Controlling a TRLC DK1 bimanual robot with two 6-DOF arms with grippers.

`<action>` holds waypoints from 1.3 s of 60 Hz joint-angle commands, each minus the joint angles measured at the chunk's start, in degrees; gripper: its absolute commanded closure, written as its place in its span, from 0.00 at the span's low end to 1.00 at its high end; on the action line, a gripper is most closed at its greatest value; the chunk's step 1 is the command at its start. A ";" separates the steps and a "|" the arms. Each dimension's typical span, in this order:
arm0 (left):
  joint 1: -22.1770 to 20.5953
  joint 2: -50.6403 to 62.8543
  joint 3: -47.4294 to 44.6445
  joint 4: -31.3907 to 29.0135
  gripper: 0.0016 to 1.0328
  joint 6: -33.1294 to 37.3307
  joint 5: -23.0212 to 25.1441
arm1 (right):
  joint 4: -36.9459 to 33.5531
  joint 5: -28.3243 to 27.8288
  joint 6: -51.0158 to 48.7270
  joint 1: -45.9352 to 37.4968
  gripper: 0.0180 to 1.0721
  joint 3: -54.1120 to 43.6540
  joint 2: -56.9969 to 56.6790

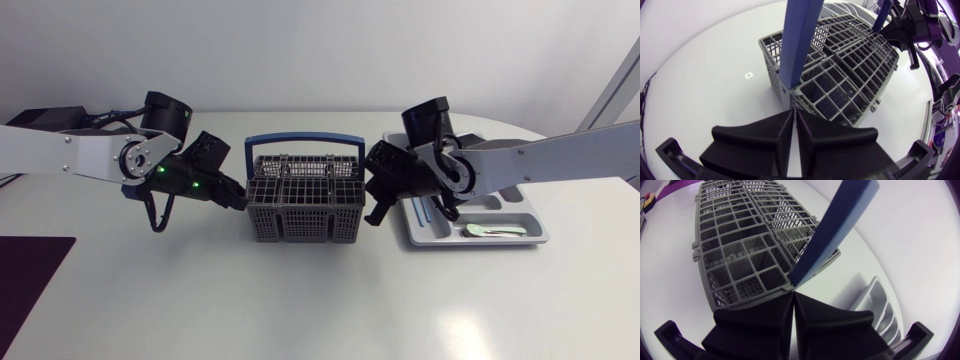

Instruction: Unload the cutlery basket into the drawer organizer.

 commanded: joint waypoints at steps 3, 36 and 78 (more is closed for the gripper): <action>1.04 1.13 0.99 0.55 0.92 -0.43 1.84 | -0.08 -0.64 1.56 2.39 0.94 2.46 2.36; 2.27 -1.60 -2.70 0.19 0.92 0.98 5.27 | -0.78 1.99 2.52 4.24 0.94 4.22 3.32; 3.06 -1.95 -1.12 0.37 0.91 0.72 5.27 | -0.43 4.37 3.05 3.62 0.94 0.09 -0.28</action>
